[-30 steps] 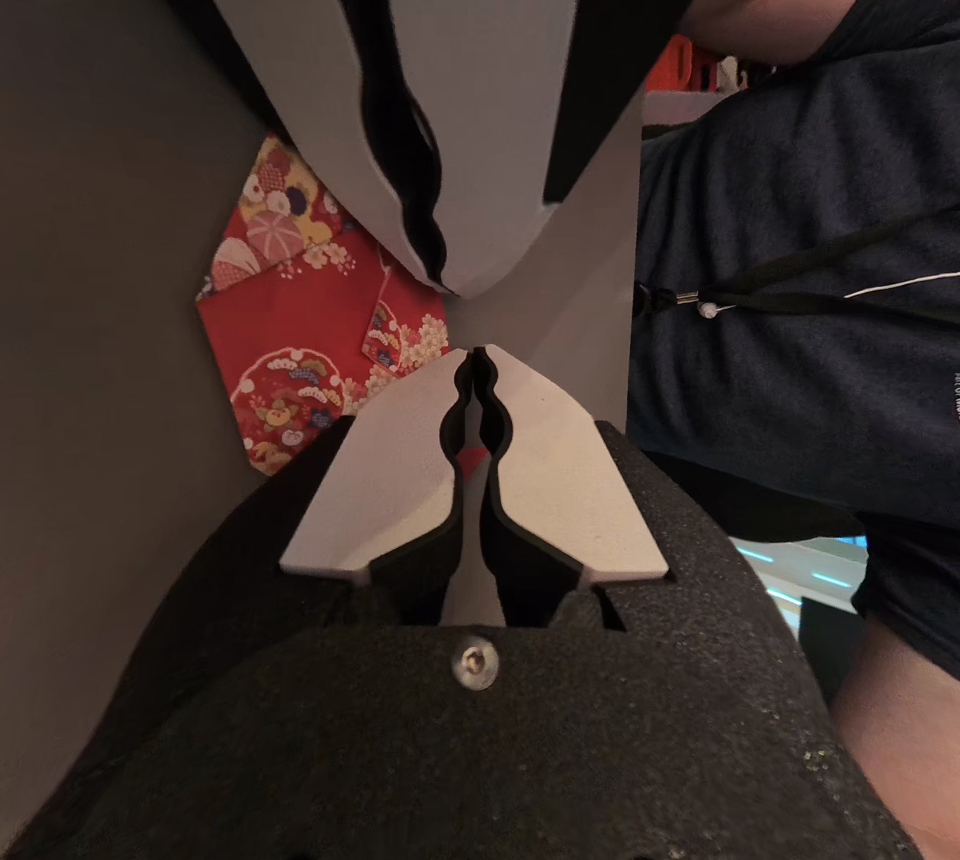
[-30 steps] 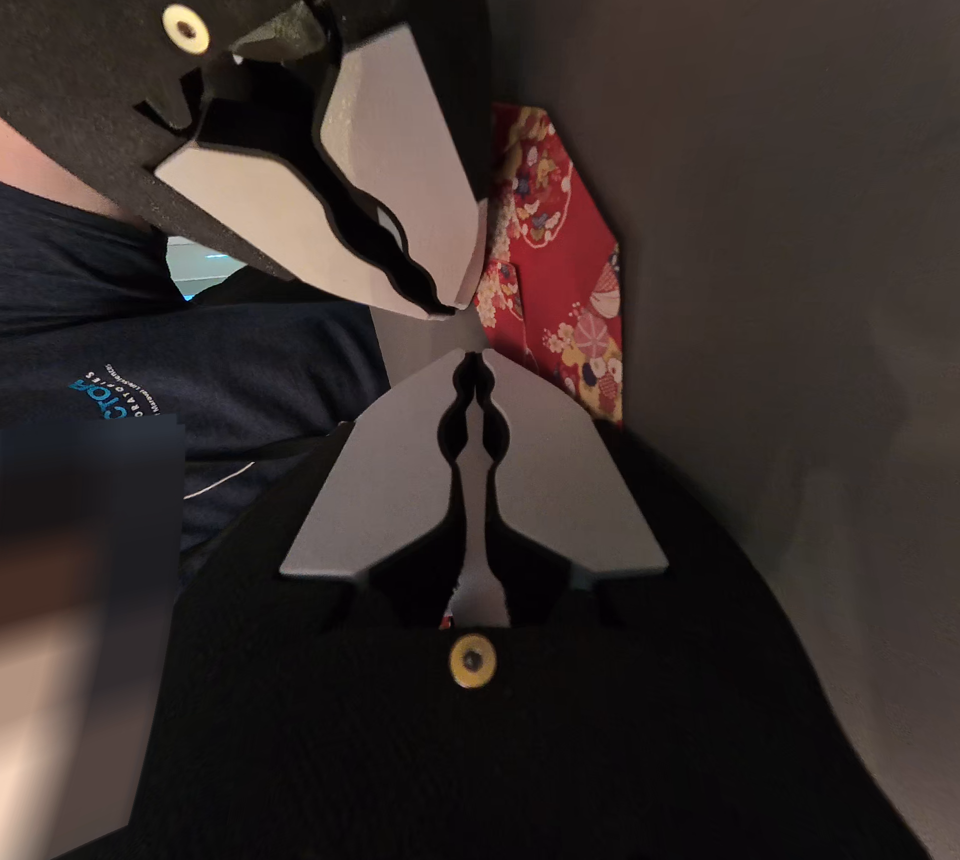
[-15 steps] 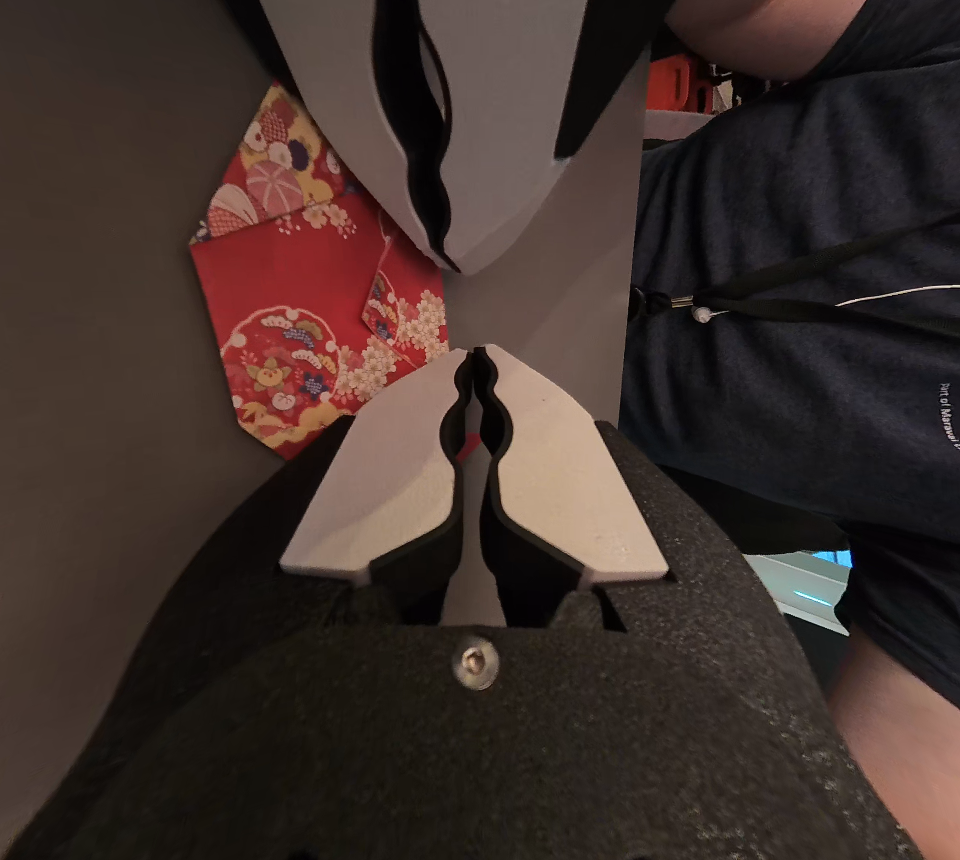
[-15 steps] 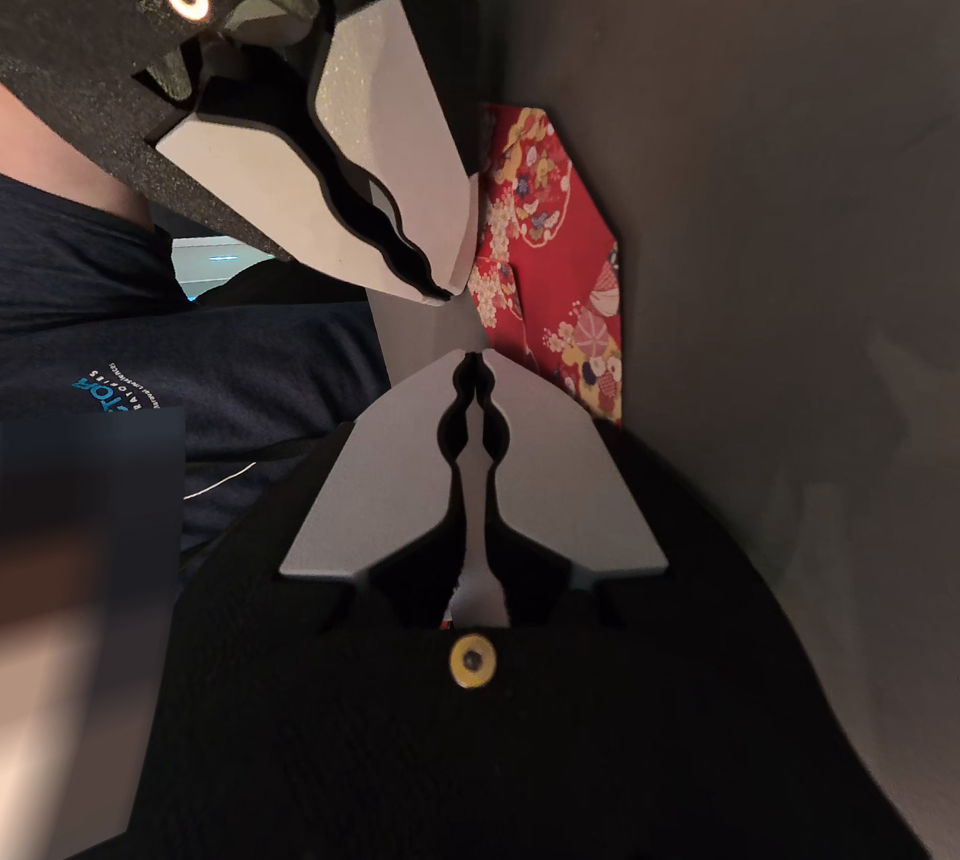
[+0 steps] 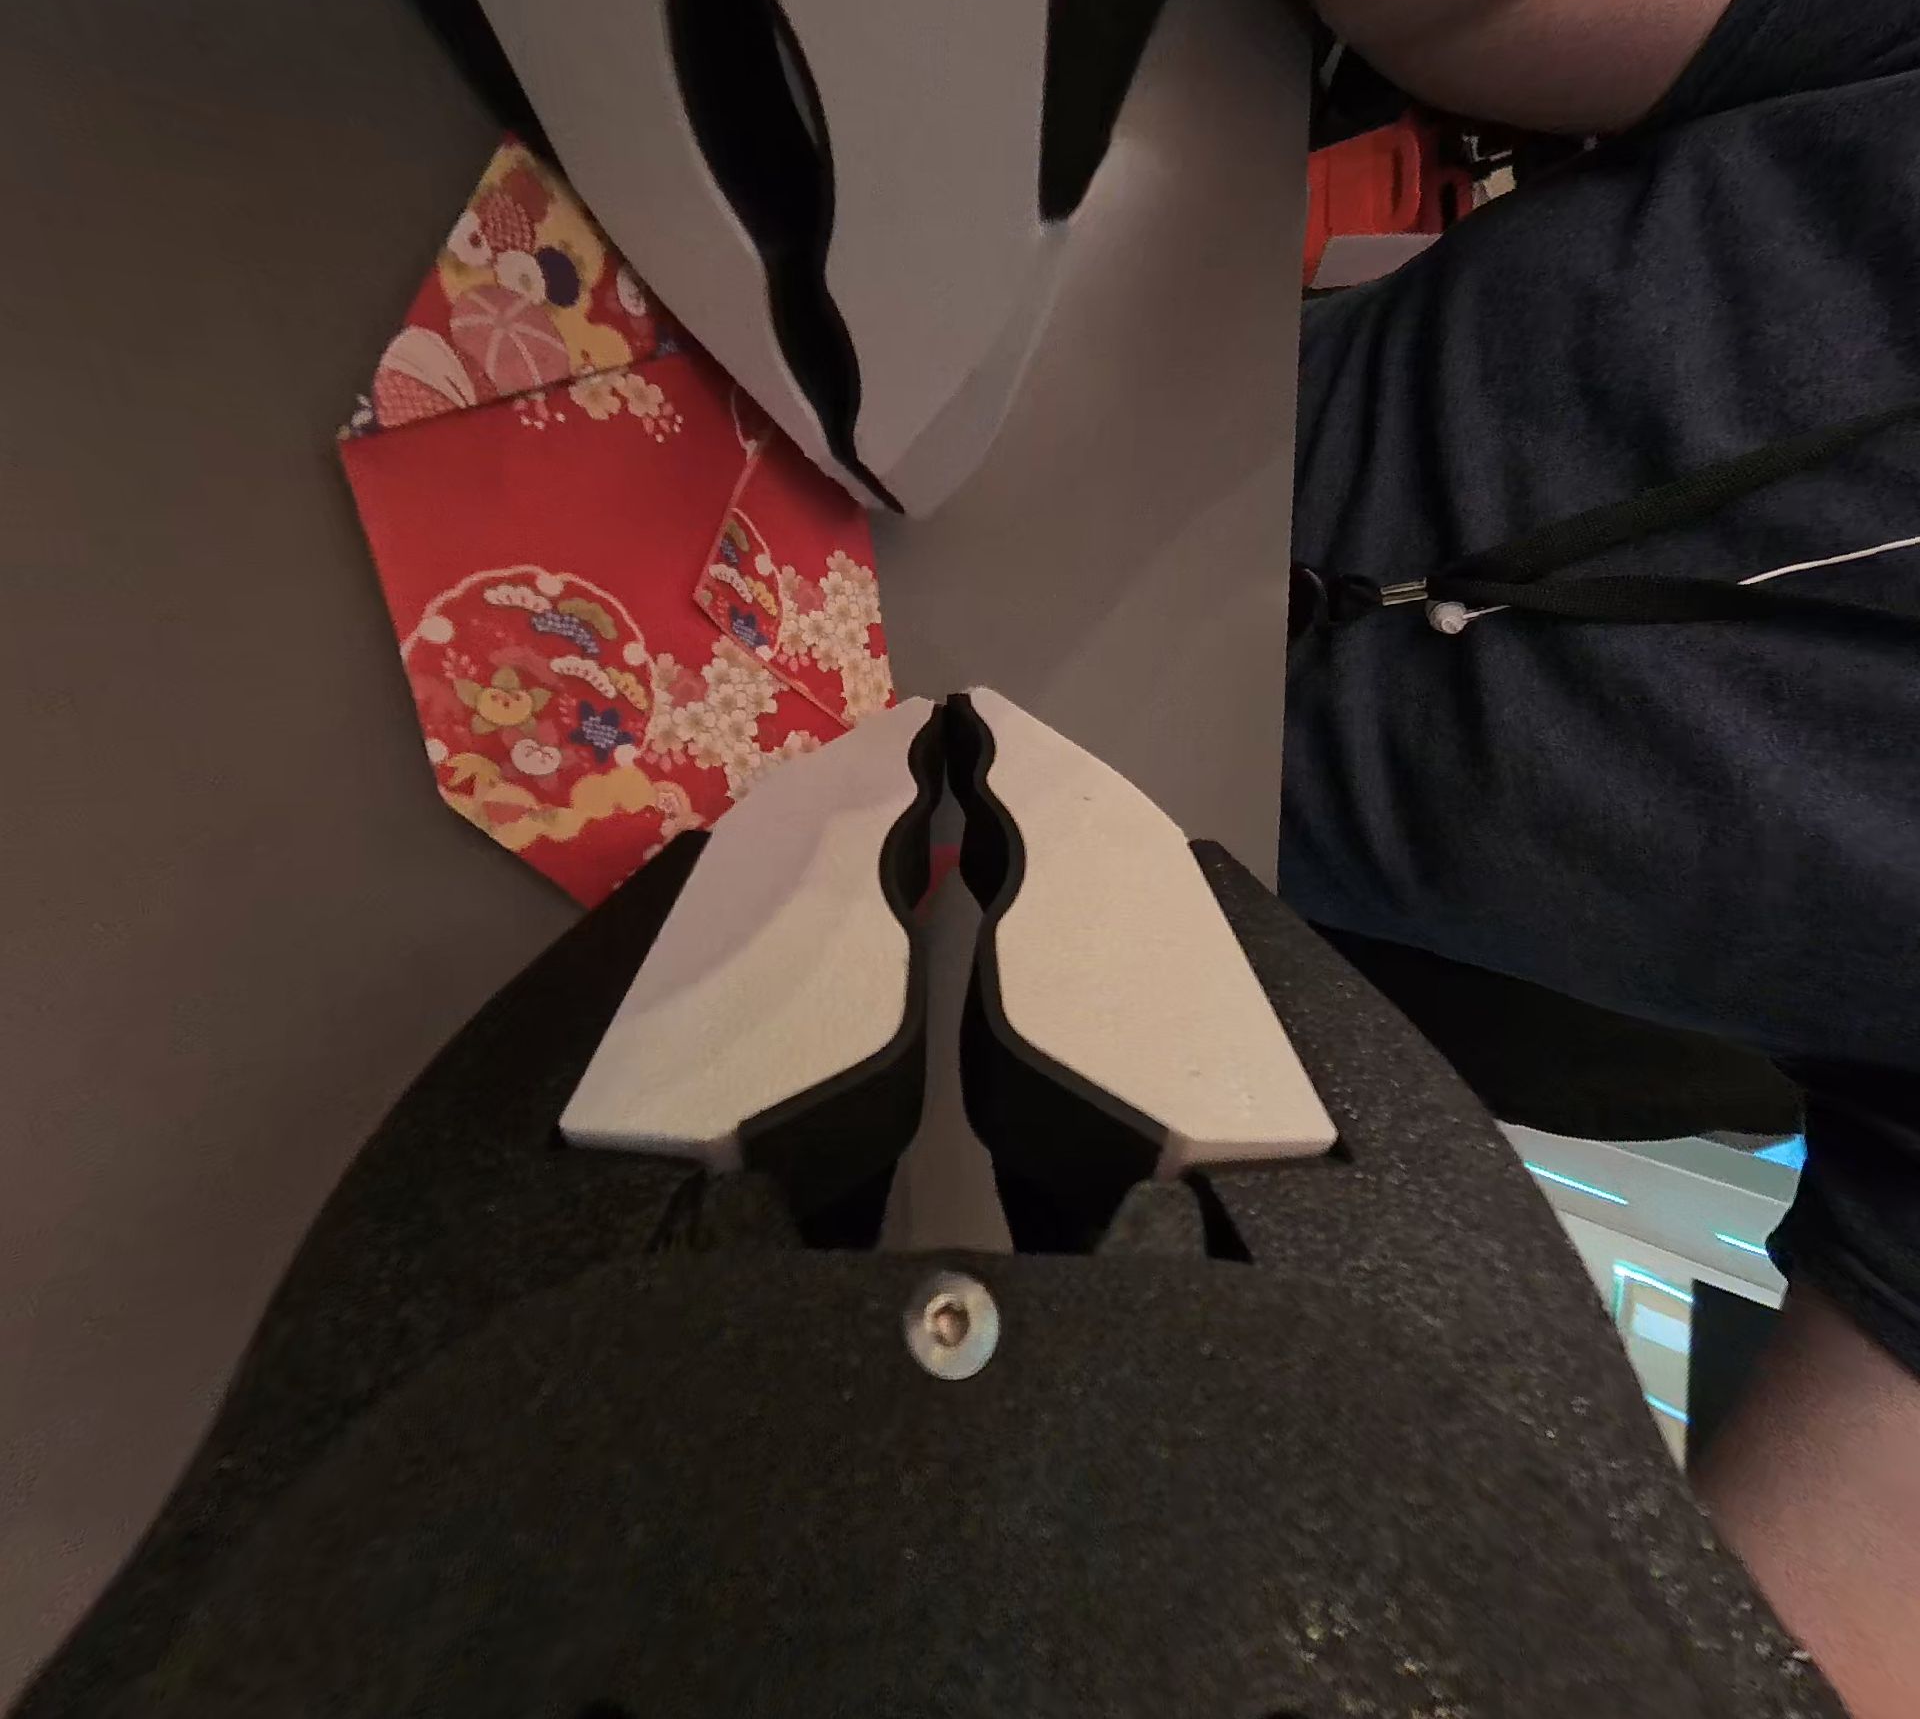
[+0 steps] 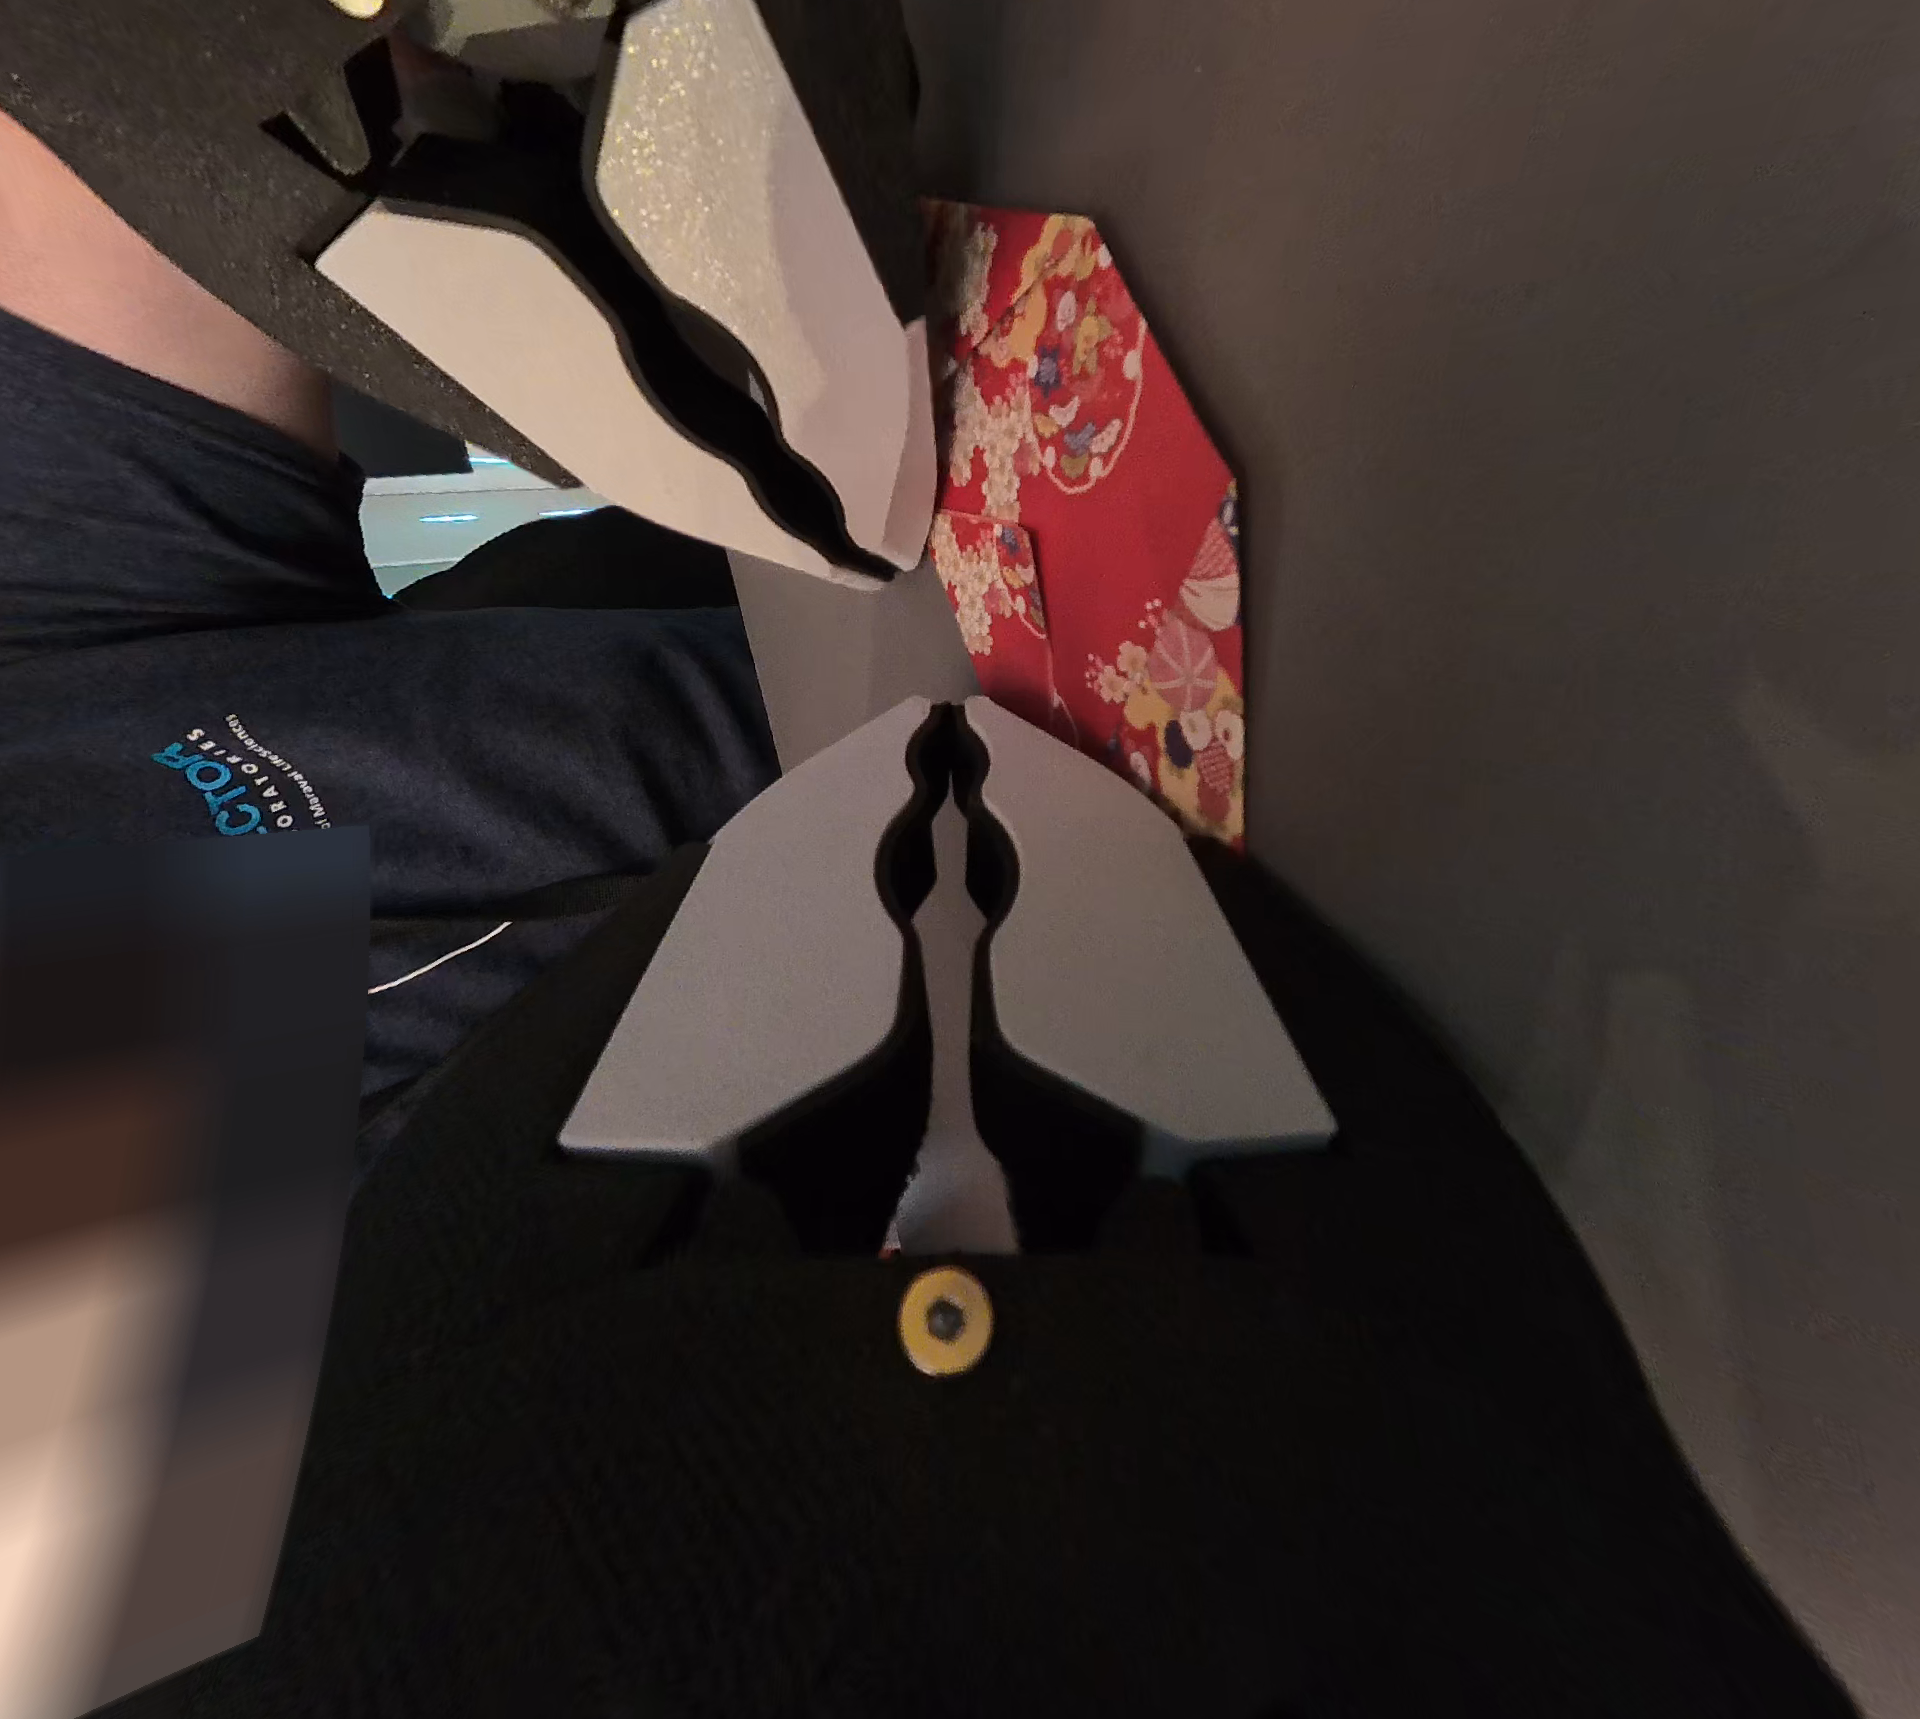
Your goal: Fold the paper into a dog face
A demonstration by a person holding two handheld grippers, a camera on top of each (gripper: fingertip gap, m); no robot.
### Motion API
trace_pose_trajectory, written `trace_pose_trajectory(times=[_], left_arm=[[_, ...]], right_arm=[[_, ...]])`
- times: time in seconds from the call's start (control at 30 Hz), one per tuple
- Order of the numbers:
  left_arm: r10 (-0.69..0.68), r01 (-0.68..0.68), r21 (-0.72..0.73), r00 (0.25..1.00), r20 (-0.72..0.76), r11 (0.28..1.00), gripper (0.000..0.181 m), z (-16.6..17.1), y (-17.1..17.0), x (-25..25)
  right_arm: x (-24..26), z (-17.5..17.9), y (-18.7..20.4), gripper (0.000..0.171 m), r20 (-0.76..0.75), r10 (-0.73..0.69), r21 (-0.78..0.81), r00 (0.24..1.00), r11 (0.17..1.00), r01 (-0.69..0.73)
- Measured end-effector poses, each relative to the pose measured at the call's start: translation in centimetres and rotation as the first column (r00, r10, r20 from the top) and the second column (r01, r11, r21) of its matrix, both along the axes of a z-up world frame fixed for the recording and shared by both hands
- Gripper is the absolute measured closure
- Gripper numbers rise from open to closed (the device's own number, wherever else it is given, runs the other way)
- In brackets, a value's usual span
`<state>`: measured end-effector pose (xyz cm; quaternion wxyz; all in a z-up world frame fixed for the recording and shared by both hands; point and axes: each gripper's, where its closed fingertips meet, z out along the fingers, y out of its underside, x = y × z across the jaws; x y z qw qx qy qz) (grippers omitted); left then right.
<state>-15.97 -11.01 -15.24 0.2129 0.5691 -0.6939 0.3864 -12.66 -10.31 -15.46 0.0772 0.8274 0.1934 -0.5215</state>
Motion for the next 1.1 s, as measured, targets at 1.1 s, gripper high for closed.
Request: trace_pose_trajectory(times=[1.1], left_arm=[[-0.021,0.021,0.044,1.0,0.017,0.999,0.181,-0.1,0.0,-0.2]], right_arm=[[-1.4,0.1,3.6,0.17,0.03,-0.151,0.179,0.988,0.973,0.144]])
